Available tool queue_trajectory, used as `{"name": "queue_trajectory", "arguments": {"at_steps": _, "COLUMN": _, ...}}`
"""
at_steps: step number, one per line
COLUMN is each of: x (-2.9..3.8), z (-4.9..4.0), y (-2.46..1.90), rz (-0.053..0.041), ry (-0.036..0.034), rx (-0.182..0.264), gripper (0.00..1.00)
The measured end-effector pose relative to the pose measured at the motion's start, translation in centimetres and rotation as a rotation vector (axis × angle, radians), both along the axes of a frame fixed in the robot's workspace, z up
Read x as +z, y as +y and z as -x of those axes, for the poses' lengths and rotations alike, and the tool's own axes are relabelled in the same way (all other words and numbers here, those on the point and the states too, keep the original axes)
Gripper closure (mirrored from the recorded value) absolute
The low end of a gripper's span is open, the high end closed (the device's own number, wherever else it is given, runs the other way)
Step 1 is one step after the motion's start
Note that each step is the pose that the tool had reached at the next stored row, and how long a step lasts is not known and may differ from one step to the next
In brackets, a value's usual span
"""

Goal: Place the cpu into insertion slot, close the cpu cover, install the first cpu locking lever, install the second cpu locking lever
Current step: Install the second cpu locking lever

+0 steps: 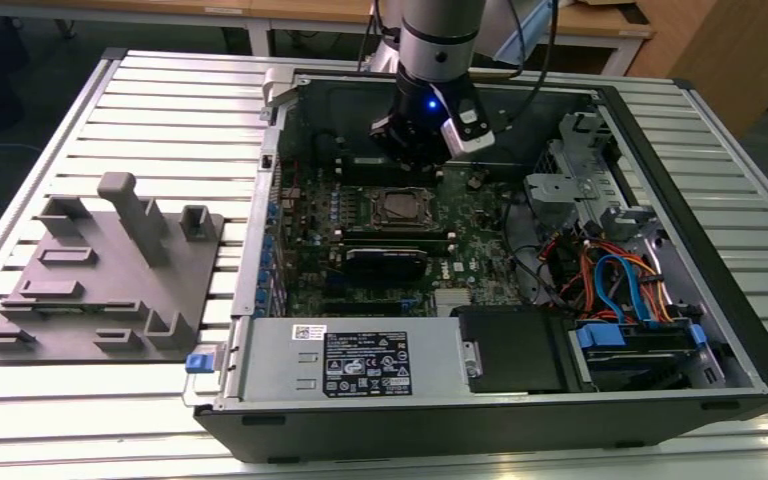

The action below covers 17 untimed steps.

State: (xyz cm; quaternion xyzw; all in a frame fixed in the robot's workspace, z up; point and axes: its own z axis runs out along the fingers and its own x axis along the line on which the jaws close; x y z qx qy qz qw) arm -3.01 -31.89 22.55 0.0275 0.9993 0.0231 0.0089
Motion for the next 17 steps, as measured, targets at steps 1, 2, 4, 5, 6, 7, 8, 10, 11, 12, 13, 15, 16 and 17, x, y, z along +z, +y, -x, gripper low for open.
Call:
{"name": "queue_trajectory", "arguments": {"at_steps": 1, "x": 0.00, "z": 0.00, "y": -0.01, "rz": 0.0000, "ry": 0.0000, "rx": 0.000, "gripper": 0.90}}
{"name": "queue_trajectory", "arguments": {"at_steps": 2, "x": 0.00, "z": 0.00, "y": -0.01, "rz": -0.0001, "ry": 0.0000, "rx": 0.000, "gripper": 0.90}}
{"name": "queue_trajectory", "arguments": {"at_steps": 4, "x": 0.00, "z": 0.00, "y": -0.01, "rz": -0.0001, "ry": 0.0000, "rx": 0.000, "gripper": 0.90}}
{"name": "queue_trajectory", "arguments": {"at_steps": 5, "x": 0.00, "z": 0.00, "y": -0.01, "rz": 0.0000, "ry": 0.0000, "rx": 0.000, "gripper": 0.90}}
{"name": "queue_trajectory", "arguments": {"at_steps": 6, "x": 0.00, "z": 0.00, "y": -0.03, "rz": 0.0000, "ry": -0.0001, "rx": 0.000, "gripper": 0.90}}
{"name": "queue_trajectory", "arguments": {"at_steps": 7, "x": 0.00, "z": 0.00, "y": -0.05, "rz": 0.0000, "ry": 0.0000, "rx": 0.000, "gripper": 0.90}}
{"name": "queue_trajectory", "arguments": {"at_steps": 8, "x": 0.00, "z": 0.00, "y": -0.05, "rz": 0.0000, "ry": 0.0000, "rx": 0.000, "gripper": 0.90}}
{"name": "queue_trajectory", "arguments": {"at_steps": 10, "x": 0.00, "z": 0.00, "y": -0.08, "rz": -0.0001, "ry": 0.0000, "rx": 0.000, "gripper": 0.90}}
{"name": "queue_trajectory", "arguments": {"at_steps": 11, "x": 0.00, "z": 0.00, "y": -0.11, "rz": 0.0001, "ry": 0.0000, "rx": 0.000, "gripper": 0.90}}
{"name": "queue_trajectory", "arguments": {"at_steps": 12, "x": 0.00, "z": -0.01, "y": -0.17, "rz": 0.0001, "ry": 0.0000, "rx": 0.000, "gripper": 0.90}}
{"name": "queue_trajectory", "arguments": {"at_steps": 13, "x": -0.01, "z": 0.00, "y": -0.24, "rz": -0.0001, "ry": -0.0001, "rx": 0.000, "gripper": 0.90}}
{"name": "queue_trajectory", "arguments": {"at_steps": 15, "x": -0.01, "z": 0.00, "y": -0.29, "rz": -0.0001, "ry": 0.0000, "rx": 0.000, "gripper": 0.90}}
{"name": "queue_trajectory", "arguments": {"at_steps": 16, "x": 0.00, "z": 0.00, "y": -0.29, "rz": 0.0000, "ry": 0.0000, "rx": 0.000, "gripper": 0.90}}
{"name": "queue_trajectory", "arguments": {"at_steps": 17, "x": 0.00, "z": 0.00, "y": -0.29, "rz": 0.0001, "ry": 0.0000, "rx": 0.000, "gripper": 0.90}}
